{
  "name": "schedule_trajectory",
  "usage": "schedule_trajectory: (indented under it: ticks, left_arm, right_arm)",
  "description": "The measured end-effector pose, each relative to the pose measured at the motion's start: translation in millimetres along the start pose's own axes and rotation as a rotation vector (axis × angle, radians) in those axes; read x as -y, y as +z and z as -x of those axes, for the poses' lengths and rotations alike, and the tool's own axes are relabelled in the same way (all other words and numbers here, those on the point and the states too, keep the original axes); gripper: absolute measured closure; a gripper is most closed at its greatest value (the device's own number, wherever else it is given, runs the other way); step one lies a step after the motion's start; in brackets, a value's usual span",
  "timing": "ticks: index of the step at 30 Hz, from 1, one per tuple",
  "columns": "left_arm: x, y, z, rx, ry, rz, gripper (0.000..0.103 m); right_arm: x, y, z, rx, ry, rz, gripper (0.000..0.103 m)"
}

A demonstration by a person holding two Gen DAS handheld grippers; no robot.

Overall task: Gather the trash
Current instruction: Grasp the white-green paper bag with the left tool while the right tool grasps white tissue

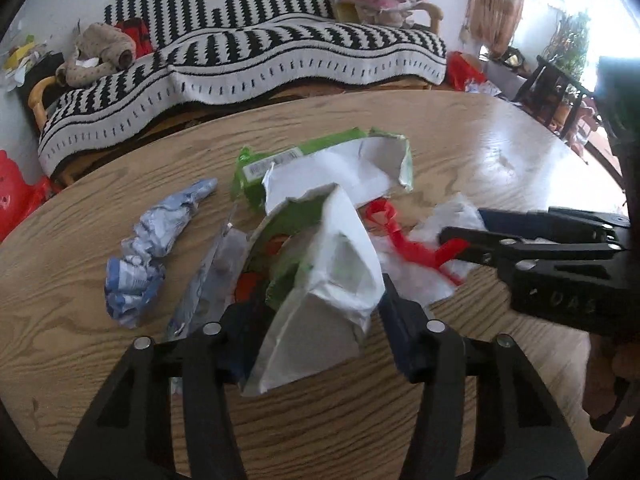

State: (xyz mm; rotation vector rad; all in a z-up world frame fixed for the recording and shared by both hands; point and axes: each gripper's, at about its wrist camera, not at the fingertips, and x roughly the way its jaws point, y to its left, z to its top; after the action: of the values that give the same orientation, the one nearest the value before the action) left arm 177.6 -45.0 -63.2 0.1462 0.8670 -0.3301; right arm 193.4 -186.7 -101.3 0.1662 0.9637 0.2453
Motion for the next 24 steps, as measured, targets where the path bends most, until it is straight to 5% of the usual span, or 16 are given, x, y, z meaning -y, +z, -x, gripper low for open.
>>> schedule_trajectory:
  ticks: [5, 11, 24]
  left_arm:
    - [1.5, 1.0, 16.6, 0.028, 0.007, -0.001, 0.051]
    - [19.2, 7.6, 47.7, 0.079, -0.026, -0.021, 0.051]
    - [106.6, 10.0, 82.8, 0.104, -0.128, -0.141, 0.051]
  right_arm:
    - [7.1, -3.4, 21.3, 0.031, 0.012, -0.022, 0.076]
    - [11.7, -10.5, 89.1, 0.166, -0.022, 0.01, 0.076]
    - [63.2, -64.4, 166.6, 0.179, -0.13, -0.017, 0.076]
